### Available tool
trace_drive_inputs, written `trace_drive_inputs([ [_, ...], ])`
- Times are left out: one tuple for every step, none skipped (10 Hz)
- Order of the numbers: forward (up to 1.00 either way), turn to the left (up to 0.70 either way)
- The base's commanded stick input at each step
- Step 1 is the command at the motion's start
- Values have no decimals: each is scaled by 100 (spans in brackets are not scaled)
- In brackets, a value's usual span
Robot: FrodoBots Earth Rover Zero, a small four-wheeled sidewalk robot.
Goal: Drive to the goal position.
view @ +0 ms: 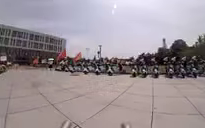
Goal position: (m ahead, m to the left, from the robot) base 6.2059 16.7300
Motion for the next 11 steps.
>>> trace_drive_inputs([
  [0, 0],
  [0, 0],
  [0, 1],
  [0, 30],
  [0, 100],
  [0, 100],
  [0, 100],
  [0, 100],
  [0, 100],
  [0, 100],
  [0, 100],
])
